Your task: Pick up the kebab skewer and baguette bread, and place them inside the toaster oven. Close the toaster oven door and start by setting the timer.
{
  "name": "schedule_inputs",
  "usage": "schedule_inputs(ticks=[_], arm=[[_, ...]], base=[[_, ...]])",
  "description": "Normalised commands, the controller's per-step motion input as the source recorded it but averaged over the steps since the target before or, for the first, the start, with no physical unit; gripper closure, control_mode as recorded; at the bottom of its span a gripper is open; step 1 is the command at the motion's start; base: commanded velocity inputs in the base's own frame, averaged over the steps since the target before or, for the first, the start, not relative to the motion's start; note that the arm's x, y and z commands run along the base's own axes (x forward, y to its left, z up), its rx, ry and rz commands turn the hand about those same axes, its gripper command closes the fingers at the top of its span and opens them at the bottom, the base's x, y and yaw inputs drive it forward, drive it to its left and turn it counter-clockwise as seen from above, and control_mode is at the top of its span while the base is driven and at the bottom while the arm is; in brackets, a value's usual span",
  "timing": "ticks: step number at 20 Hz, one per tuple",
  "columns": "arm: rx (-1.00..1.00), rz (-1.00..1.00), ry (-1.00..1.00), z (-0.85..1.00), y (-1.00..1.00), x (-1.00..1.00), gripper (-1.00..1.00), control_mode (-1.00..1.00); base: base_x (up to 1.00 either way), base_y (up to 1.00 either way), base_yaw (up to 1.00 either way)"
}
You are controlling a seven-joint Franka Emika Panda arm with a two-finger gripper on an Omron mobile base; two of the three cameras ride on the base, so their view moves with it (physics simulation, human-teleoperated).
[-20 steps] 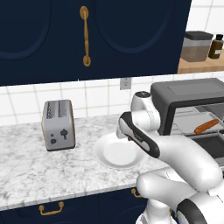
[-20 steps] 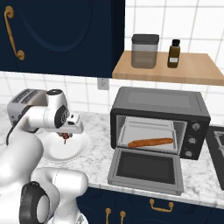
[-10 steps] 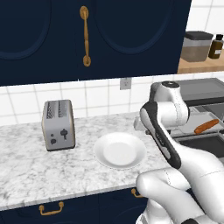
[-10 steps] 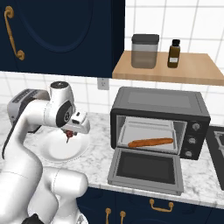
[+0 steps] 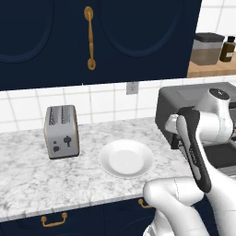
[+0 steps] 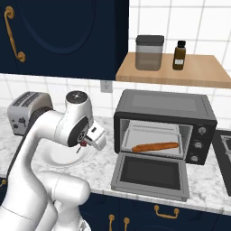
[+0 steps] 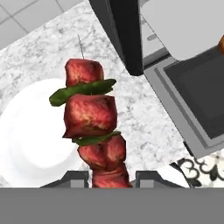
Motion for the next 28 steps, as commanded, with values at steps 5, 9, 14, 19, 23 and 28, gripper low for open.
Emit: schedule_inputs(ticks=[5,9,14,19,23,28], arm=[[0.18,-0.28,-0.18,0.13,-0.53,-0.05,1.00,-1.00],[0.20,-0.26,-0.19,0.07,-0.50,-0.02,1.00,-1.00],[0.20,-0.24,-0.16,0.00,-0.51,-0.02,1.00,-1.00],[0.16,-0.16,-0.13,0.07,-0.61,0.00,1.00,-1.00],[0.07,-0.06,-0.06,0.13,-0.52,0.05,1.00,-1.00],[0.04,-0.03,0.00,0.19,-0.45,0.11,1.00,-1.00]], base=[[0.00,0.00,0.00],[0.00,0.00,0.00],[0.00,0.00,0.00],[0.00,0.00,0.00],[0.00,0.00,0.00],[0.00,0.00,0.00]])
